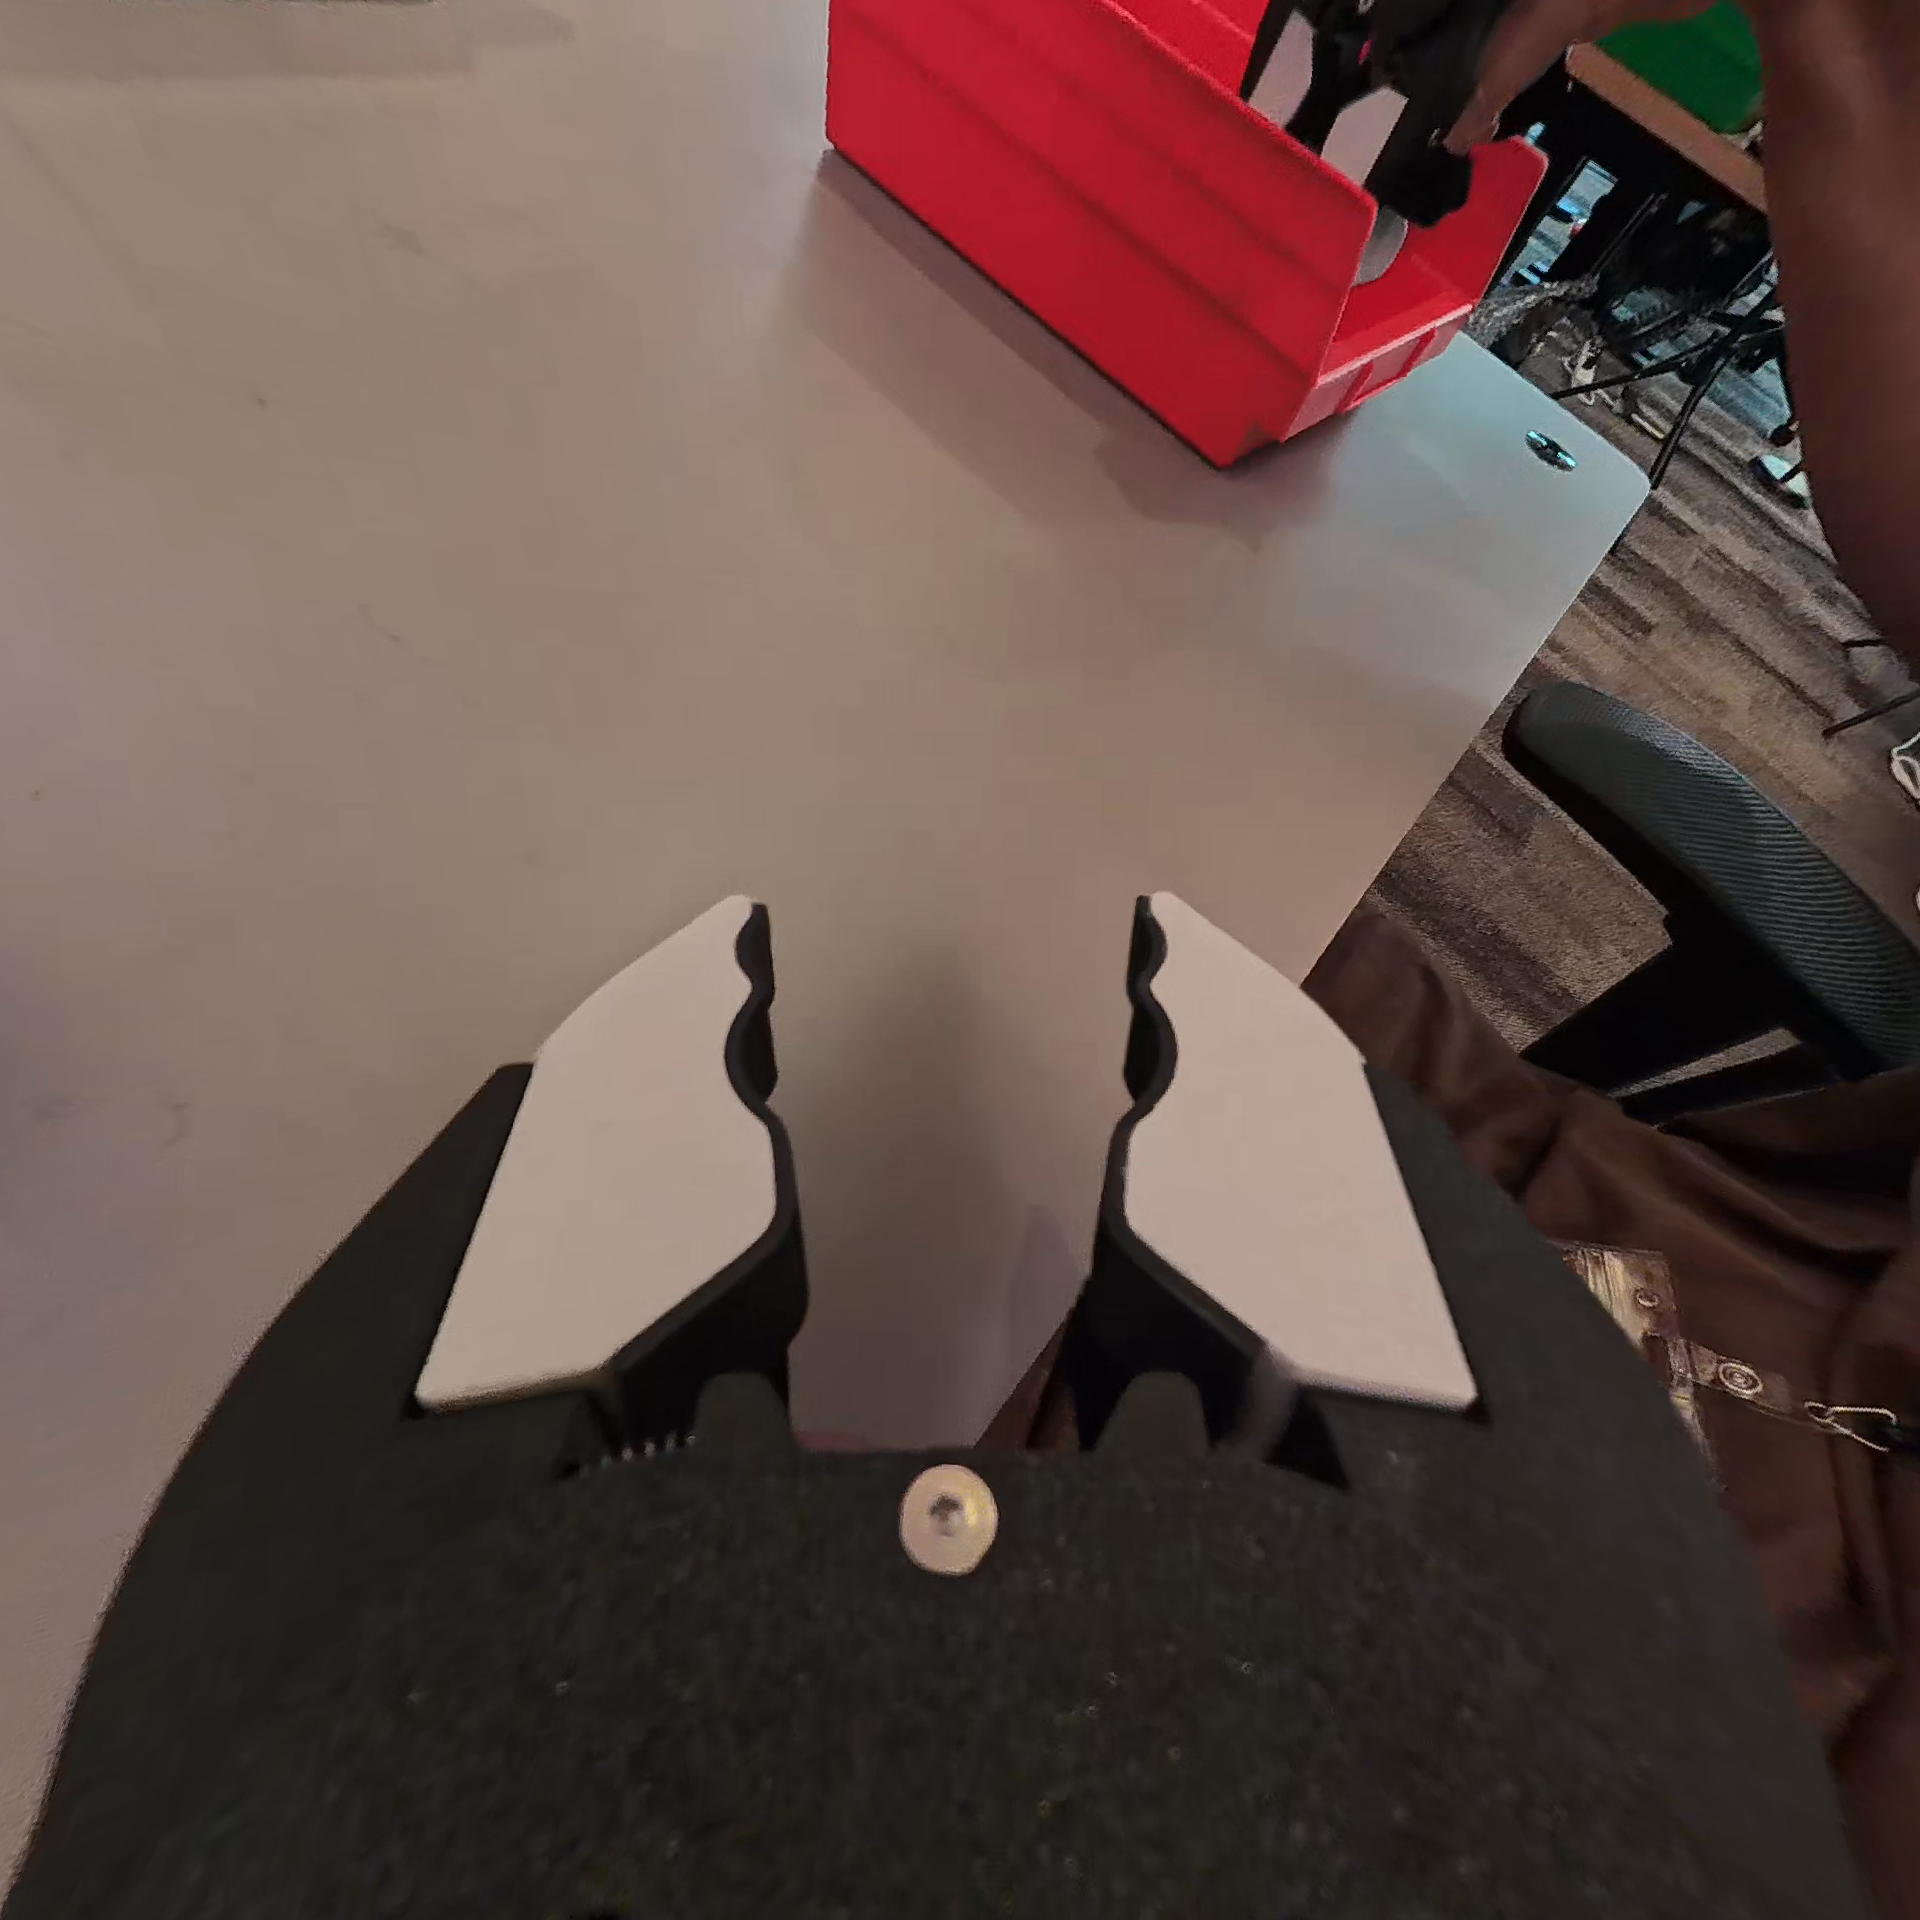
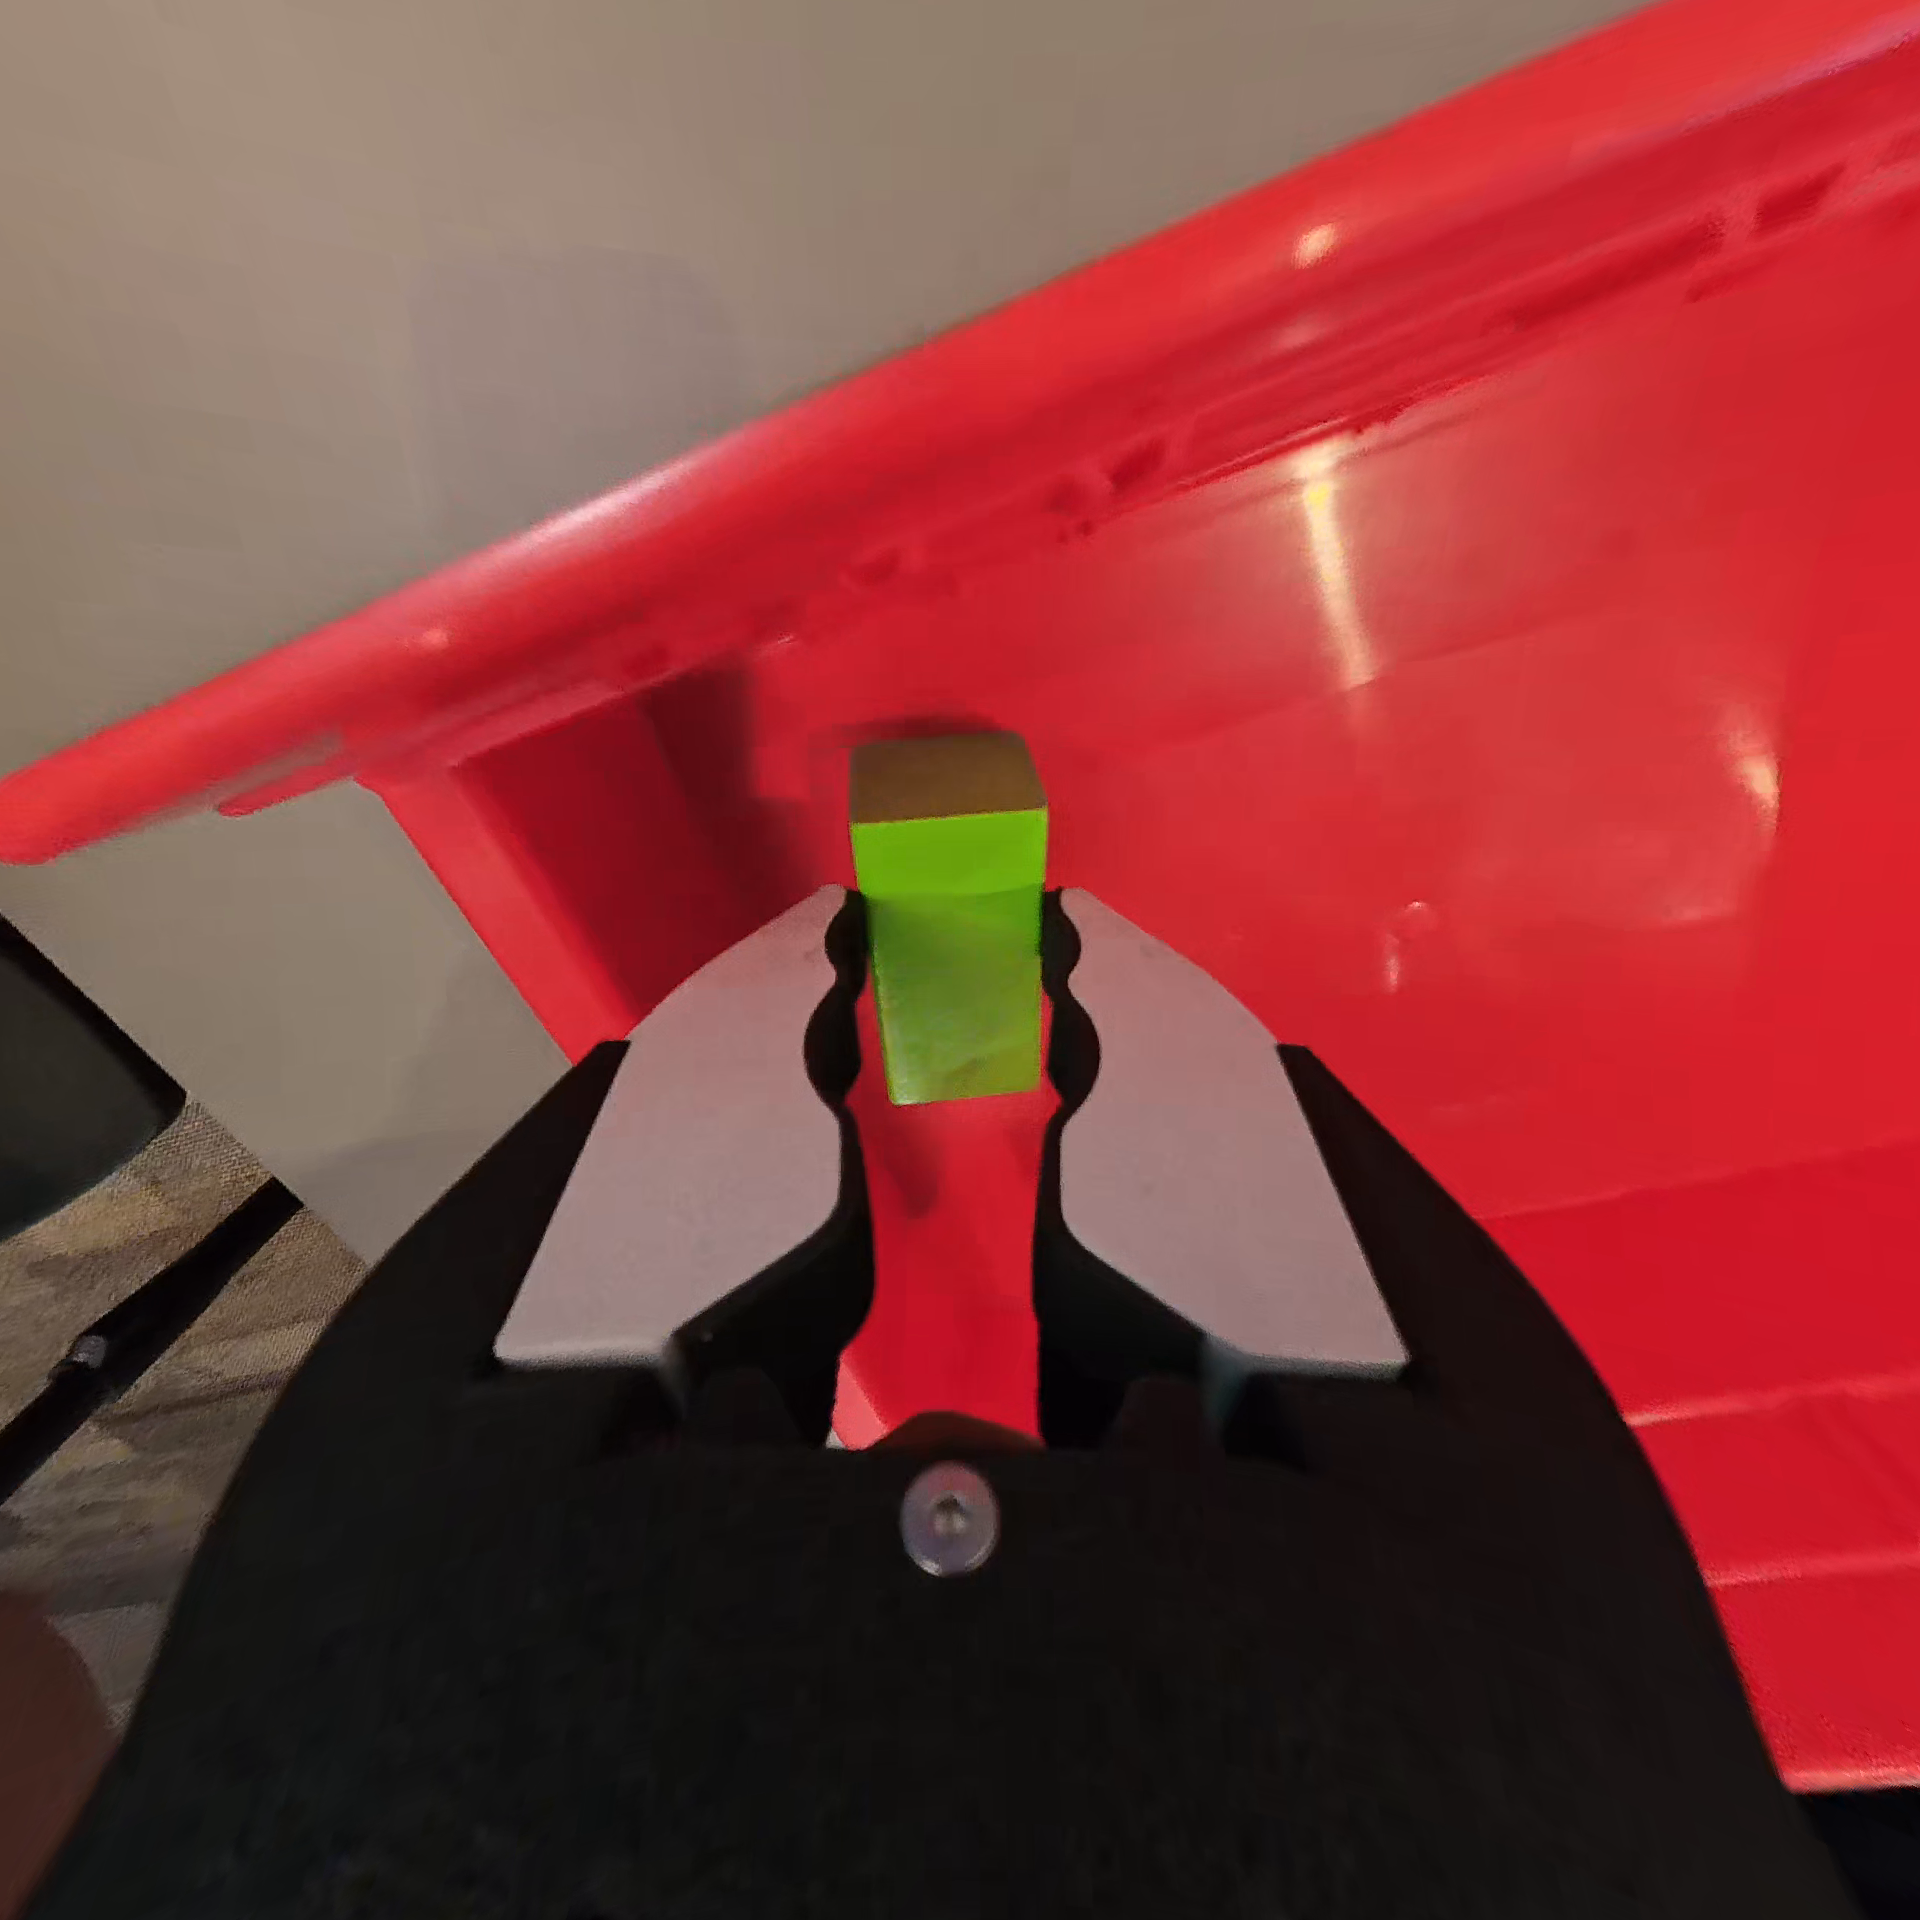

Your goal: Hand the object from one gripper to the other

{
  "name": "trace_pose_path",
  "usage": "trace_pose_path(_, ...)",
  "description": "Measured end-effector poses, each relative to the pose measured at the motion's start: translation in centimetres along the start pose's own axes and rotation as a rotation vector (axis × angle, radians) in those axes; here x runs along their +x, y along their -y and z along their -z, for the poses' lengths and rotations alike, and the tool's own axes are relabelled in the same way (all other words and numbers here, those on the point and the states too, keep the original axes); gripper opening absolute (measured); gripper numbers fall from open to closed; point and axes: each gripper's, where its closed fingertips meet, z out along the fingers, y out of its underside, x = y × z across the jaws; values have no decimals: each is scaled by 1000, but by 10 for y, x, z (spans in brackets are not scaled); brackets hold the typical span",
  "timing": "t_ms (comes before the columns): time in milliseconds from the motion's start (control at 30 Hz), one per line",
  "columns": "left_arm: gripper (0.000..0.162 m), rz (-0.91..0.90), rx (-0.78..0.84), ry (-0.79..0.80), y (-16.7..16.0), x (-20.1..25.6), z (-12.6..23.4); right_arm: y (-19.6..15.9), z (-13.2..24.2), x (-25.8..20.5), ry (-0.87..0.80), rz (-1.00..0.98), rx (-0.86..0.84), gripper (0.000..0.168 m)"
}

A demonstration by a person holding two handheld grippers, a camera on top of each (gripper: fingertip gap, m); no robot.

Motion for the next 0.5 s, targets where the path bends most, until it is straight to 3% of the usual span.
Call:
trace_pose_path(300,69,-31,-30,25,-6,0,-4,2,-3,-2,-18,-23,24,34)
trace_pose_path(367,70,-30,-28,23,-5,2,-3,3,14,4,-80,-79,84,47)
trace_pose_path(467,70,-28,17,37,3,0,3,0,69,8,-213,-289,243,66)
trace_pose_path(500,70,-22,21,39,4,0,5,3,91,4,-252,-349,345,64)
